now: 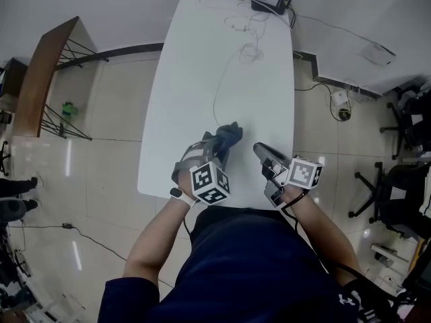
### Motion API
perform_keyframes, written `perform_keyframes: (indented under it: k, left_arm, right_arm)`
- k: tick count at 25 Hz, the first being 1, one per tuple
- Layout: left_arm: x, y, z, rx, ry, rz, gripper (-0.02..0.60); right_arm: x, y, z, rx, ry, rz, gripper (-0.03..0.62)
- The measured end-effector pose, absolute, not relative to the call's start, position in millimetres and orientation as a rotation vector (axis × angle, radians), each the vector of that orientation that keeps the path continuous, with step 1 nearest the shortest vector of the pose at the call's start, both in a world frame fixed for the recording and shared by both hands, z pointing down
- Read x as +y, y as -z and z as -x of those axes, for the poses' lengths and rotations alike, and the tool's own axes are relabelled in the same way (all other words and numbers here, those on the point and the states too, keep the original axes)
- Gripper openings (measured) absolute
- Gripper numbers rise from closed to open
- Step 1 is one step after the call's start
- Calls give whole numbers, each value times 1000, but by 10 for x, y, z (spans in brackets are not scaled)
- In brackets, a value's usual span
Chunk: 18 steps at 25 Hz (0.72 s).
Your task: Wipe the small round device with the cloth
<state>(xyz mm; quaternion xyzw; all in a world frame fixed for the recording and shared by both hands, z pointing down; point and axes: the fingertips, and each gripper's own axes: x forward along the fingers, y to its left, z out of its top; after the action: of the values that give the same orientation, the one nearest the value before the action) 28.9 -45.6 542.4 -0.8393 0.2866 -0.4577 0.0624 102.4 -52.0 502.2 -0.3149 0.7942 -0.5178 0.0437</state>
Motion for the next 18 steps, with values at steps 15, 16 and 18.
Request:
perform_keyframes:
  k: [15,16,18]
  left_arm:
    - [-515,-5121,350,1869,-110,3673,66]
    - [-591,-5156,526,1998,-155,3625,66]
    - [-651,-5373,722,2153,19,3568,66]
  right_arm:
    - [-460,-5125,-1160,2380,1615,1021,60]
    - [-462,-5131,-1142,2375,1620,1018,58]
    - [-460,-5140,-1101,2372,1630,1014,58]
